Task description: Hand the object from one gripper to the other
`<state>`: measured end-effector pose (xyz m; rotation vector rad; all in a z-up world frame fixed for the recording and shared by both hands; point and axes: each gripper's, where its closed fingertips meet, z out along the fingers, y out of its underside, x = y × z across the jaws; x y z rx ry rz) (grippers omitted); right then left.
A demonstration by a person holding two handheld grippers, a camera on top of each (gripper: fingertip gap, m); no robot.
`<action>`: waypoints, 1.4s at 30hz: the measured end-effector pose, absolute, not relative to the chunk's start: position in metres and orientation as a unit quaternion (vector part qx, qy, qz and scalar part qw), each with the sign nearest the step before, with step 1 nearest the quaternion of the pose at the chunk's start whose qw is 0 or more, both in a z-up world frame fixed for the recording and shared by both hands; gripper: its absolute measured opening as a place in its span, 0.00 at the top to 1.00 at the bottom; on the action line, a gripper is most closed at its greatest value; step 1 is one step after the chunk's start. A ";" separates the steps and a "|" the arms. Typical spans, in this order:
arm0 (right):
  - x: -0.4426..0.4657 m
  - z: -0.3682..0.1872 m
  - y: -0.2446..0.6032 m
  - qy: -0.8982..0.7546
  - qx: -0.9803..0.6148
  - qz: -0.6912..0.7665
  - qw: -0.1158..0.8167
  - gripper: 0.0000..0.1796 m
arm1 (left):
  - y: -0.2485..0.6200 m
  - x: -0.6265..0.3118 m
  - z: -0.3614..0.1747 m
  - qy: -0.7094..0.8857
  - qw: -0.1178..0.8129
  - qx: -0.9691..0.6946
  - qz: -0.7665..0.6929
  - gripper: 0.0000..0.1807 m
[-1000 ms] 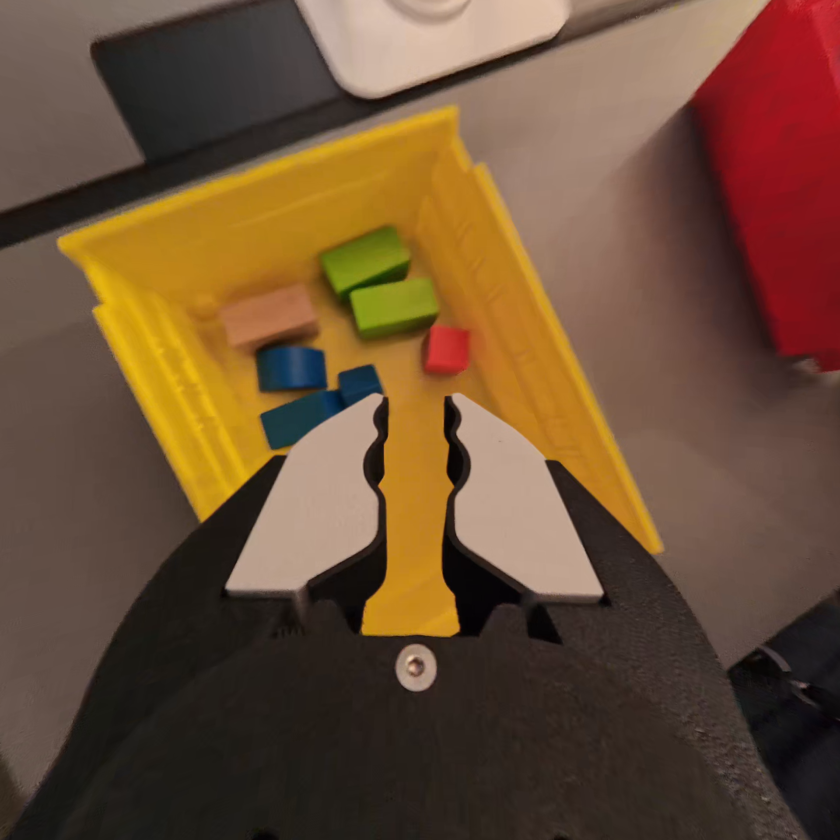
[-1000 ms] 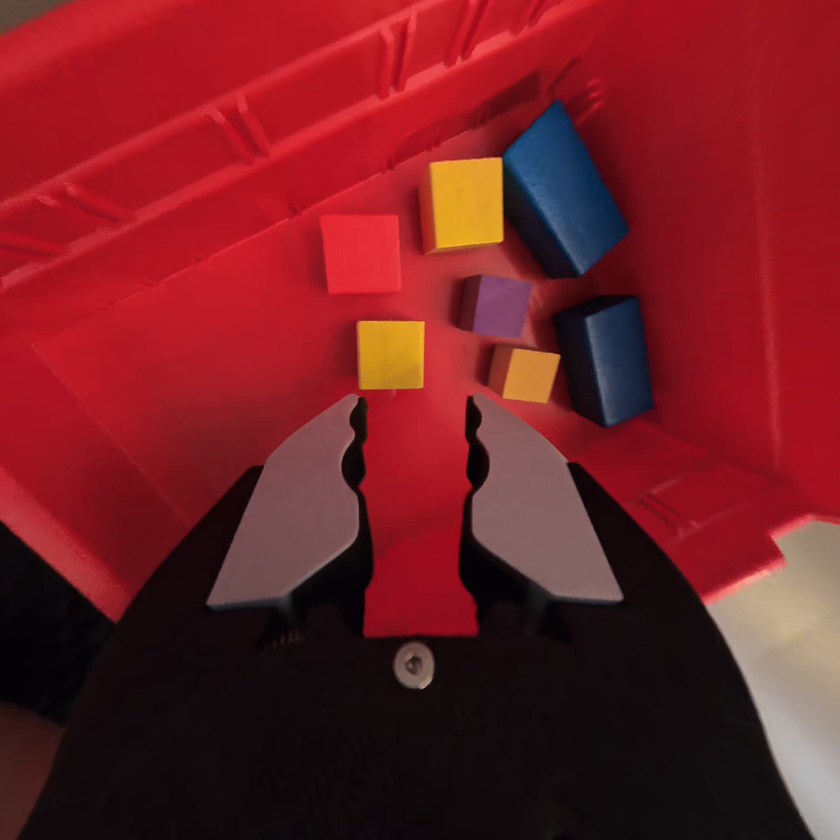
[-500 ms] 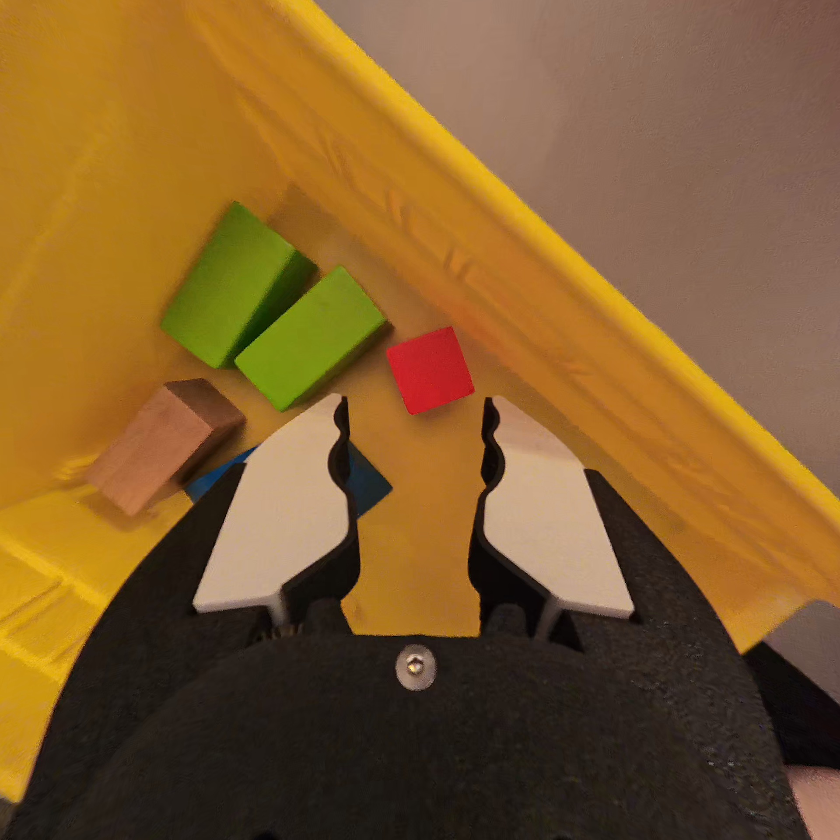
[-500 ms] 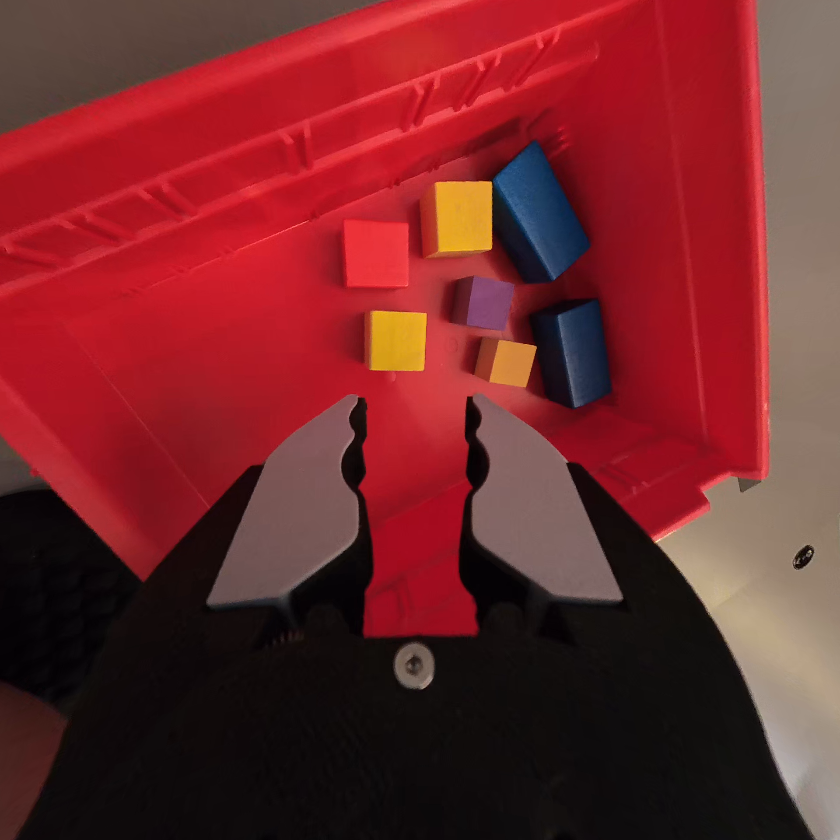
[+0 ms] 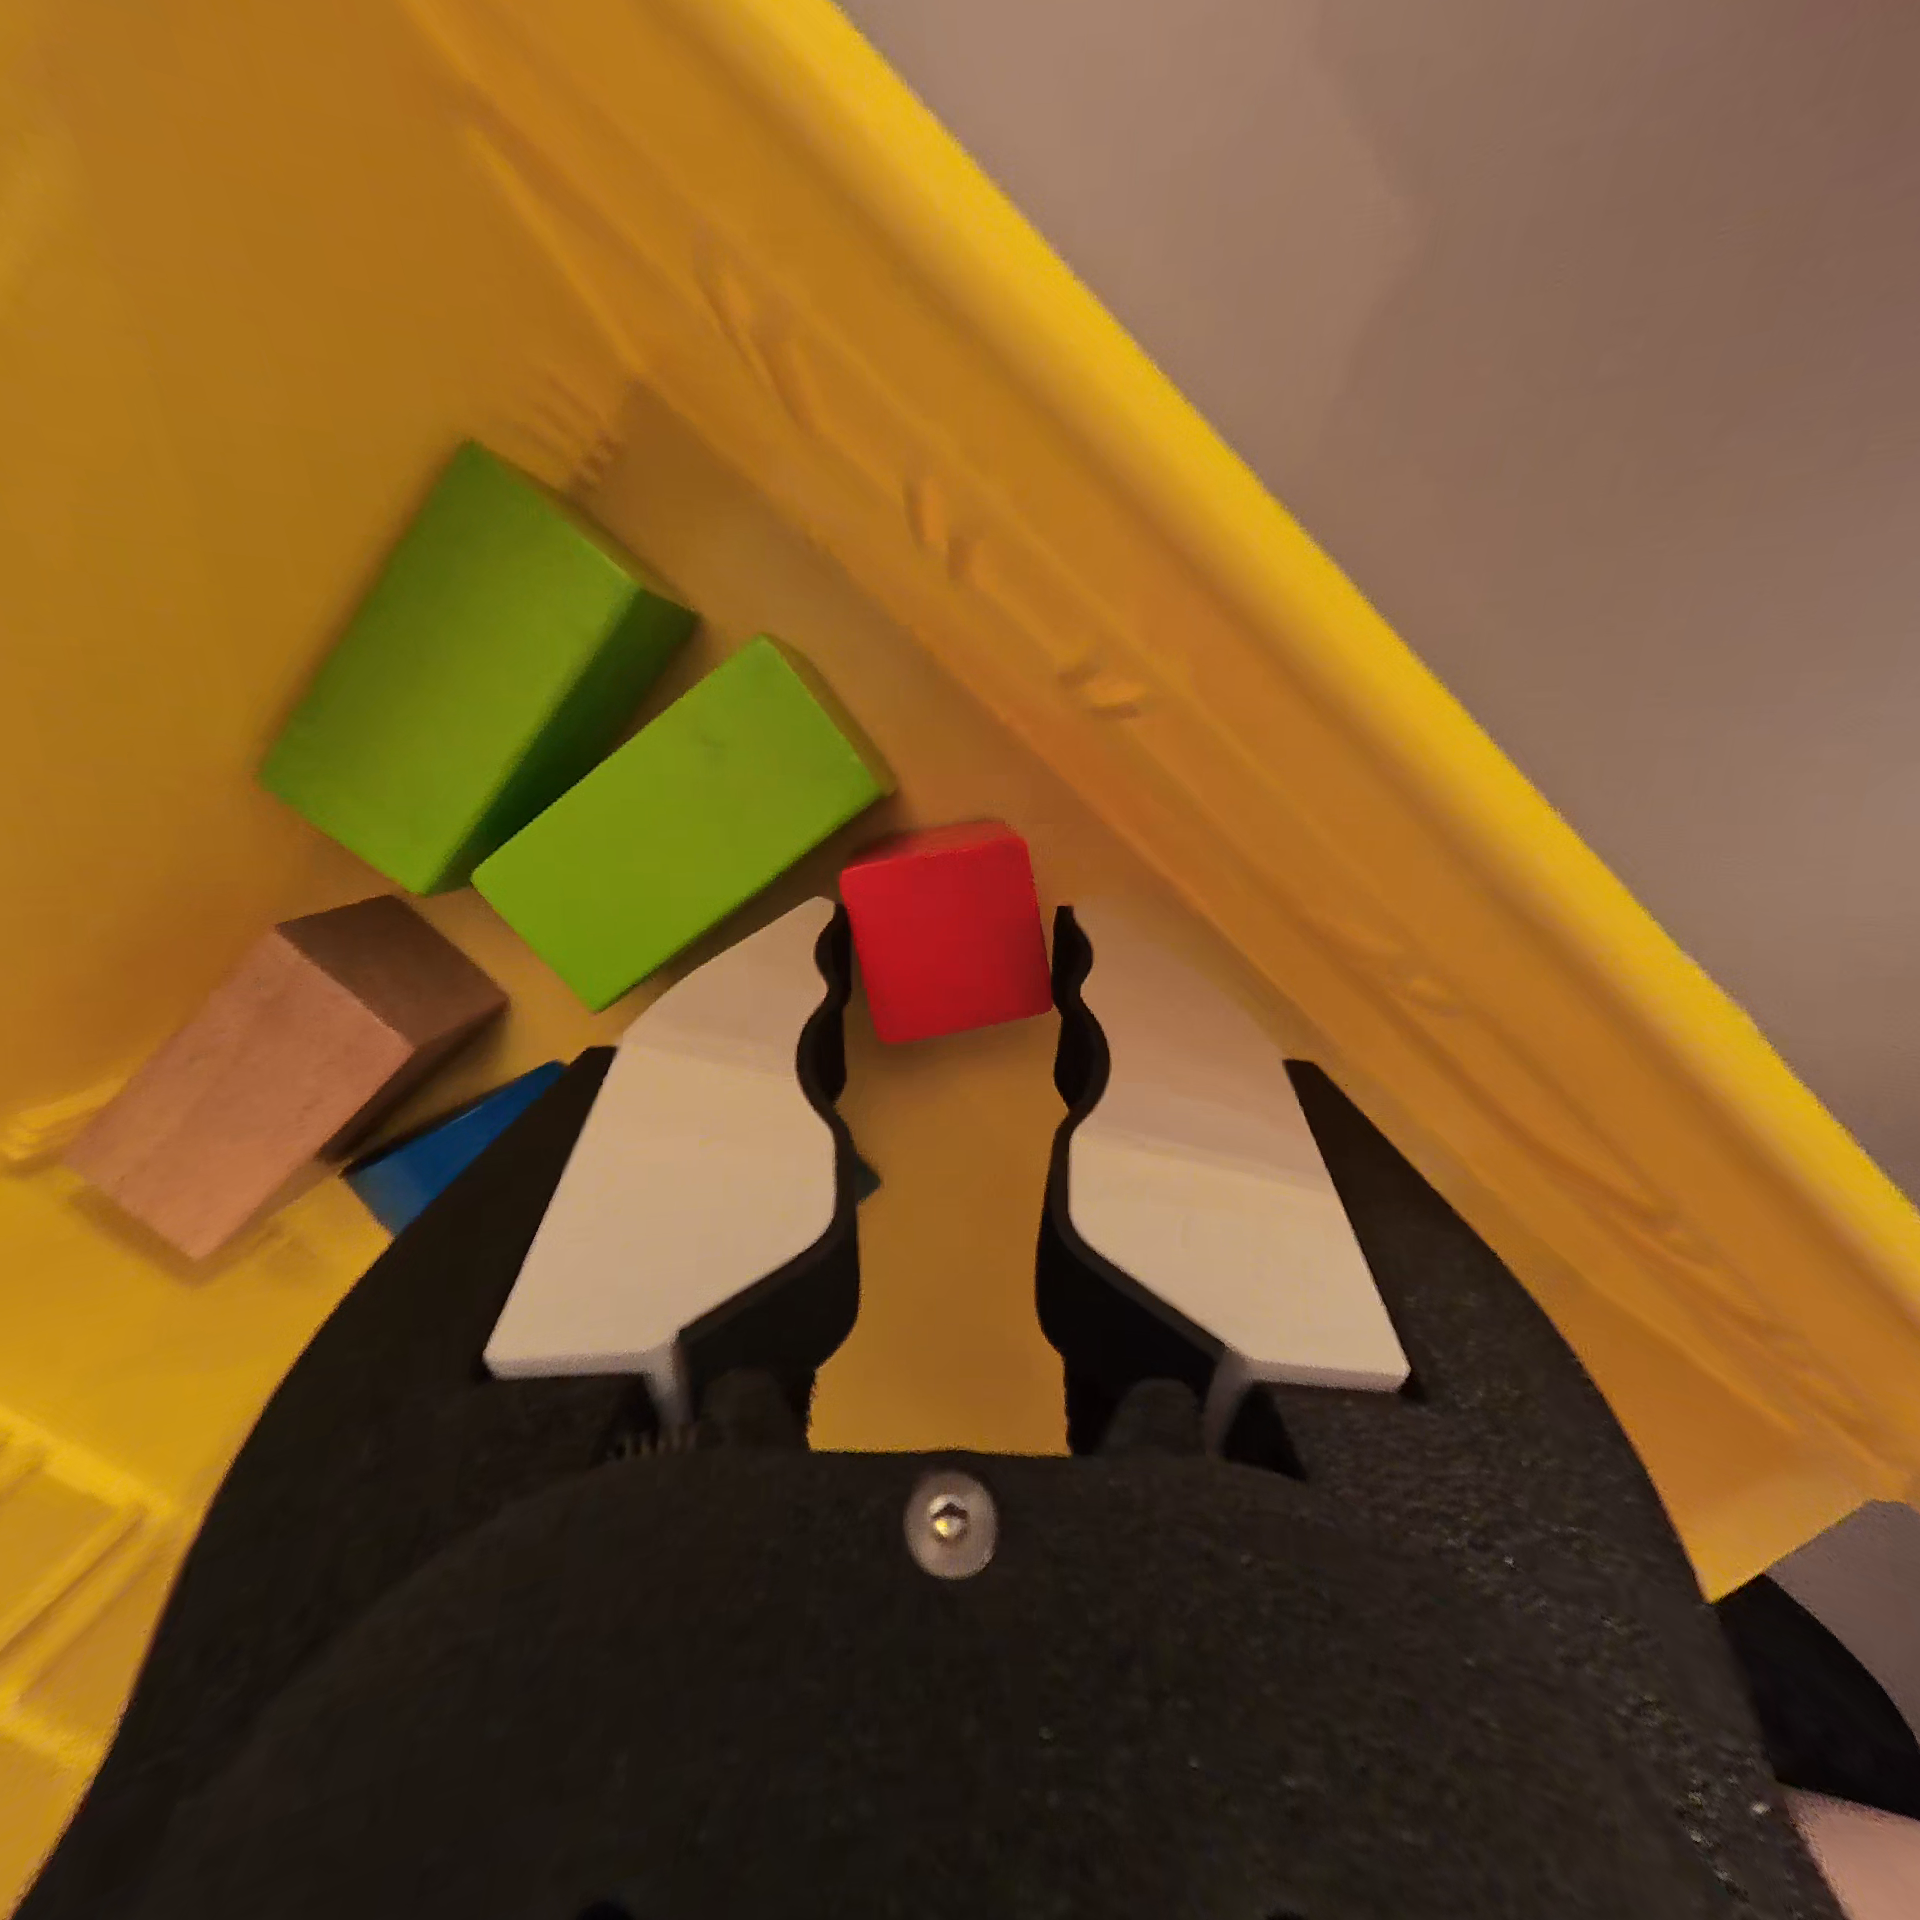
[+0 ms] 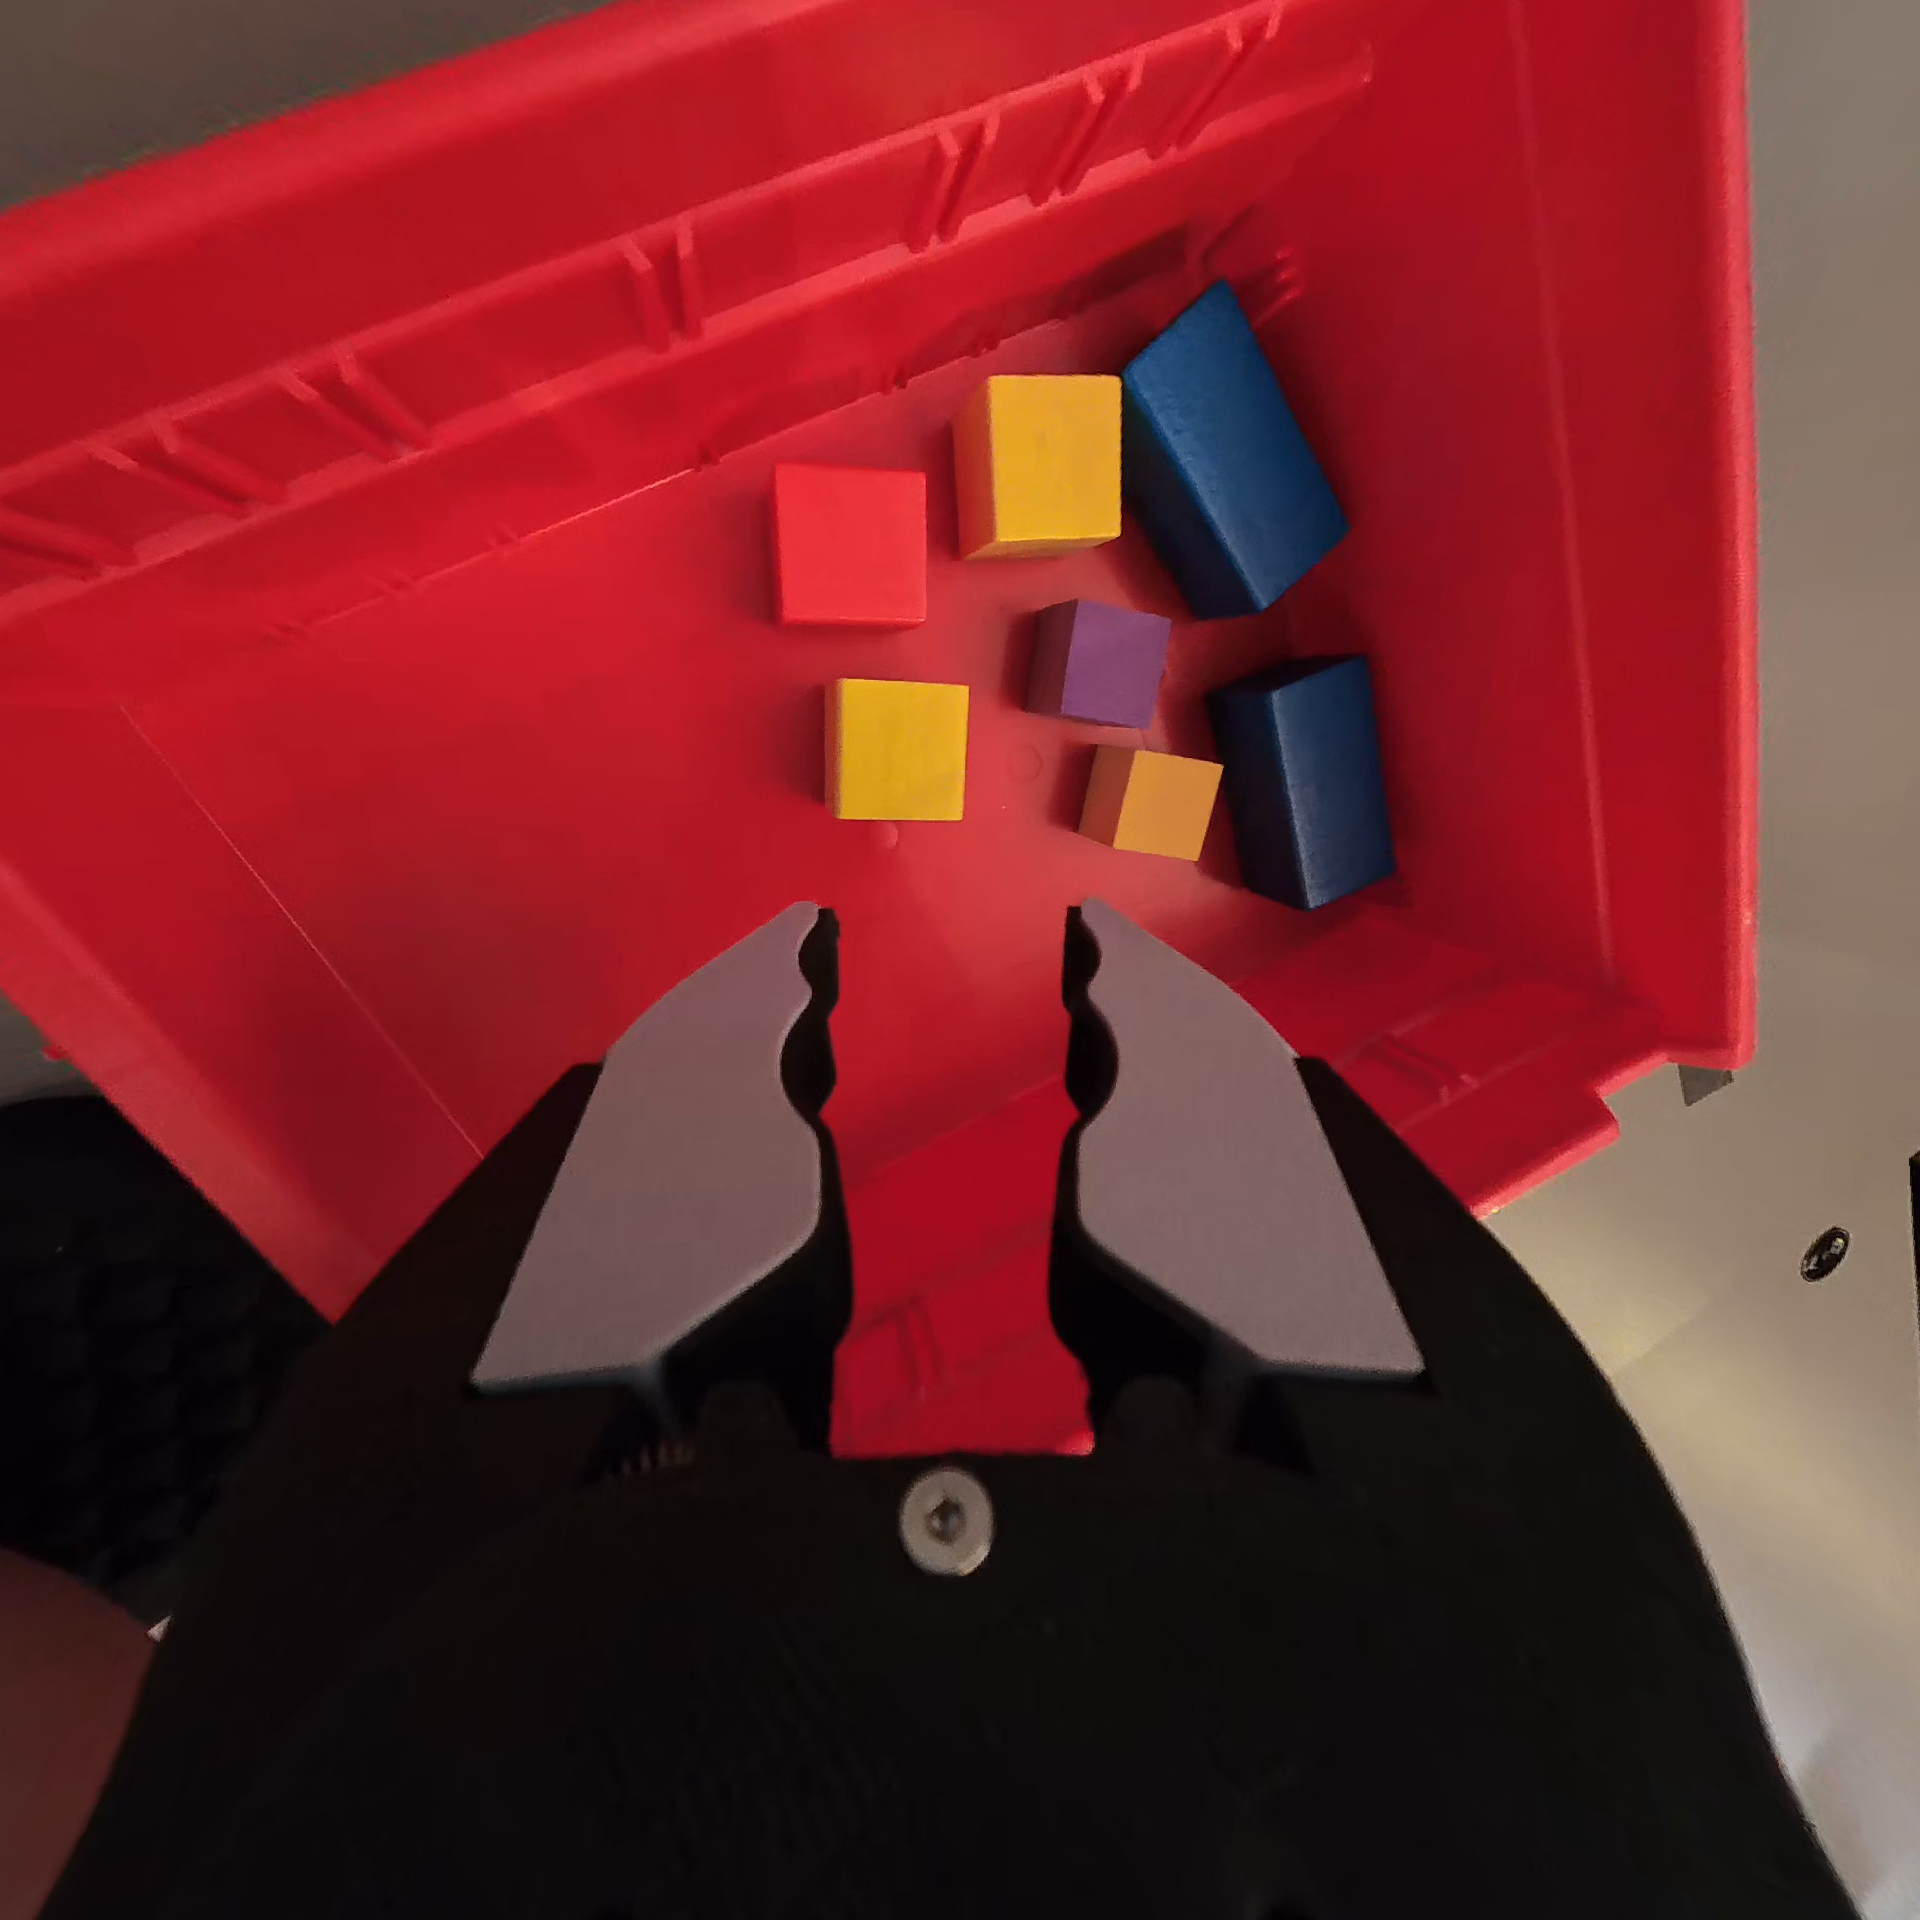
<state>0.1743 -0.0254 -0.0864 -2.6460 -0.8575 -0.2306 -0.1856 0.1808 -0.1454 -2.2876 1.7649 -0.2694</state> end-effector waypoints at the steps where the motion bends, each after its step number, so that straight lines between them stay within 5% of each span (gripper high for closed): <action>1: 0.175 -0.085 -0.025 -0.302 -0.933 -0.085 0.177 0.76 | 0.182 -0.188 -0.142 0.602 0.123 -0.784 -0.090 0.80; 6: 0.172 -0.052 -0.012 -0.299 -0.915 -0.138 0.234 0.77 | 0.183 -0.190 -0.092 0.577 0.189 -0.778 -0.159 0.80; 10: 0.139 0.012 0.021 -0.325 -0.840 -0.215 0.377 0.76 | 0.143 -0.171 -0.015 0.571 0.240 -0.710 -0.335 0.80; 13: 0.049 0.049 0.037 -0.412 -0.741 -0.158 0.506 0.73 | 0.083 -0.161 0.029 0.613 0.205 -0.618 -0.447 0.80; 18: -0.104 0.059 -0.006 -0.607 -0.523 -0.076 0.594 0.77 | 0.005 -0.156 0.039 0.721 0.142 -0.501 -0.457 0.80; 26: -0.165 0.042 -0.018 -0.654 -0.460 -0.093 0.594 0.72 | -0.030 -0.156 0.037 0.753 0.083 -0.458 -0.465 0.80; 34: -0.161 0.031 -0.012 -0.662 -0.475 -0.106 0.570 0.79 | -0.026 -0.159 0.030 0.742 0.044 -0.480 -0.467 0.80; 42: 0.011 0.011 0.004 -0.531 -0.734 -0.141 0.399 0.79 | 0.002 -0.181 0.072 0.697 0.158 -0.484 -0.504 0.79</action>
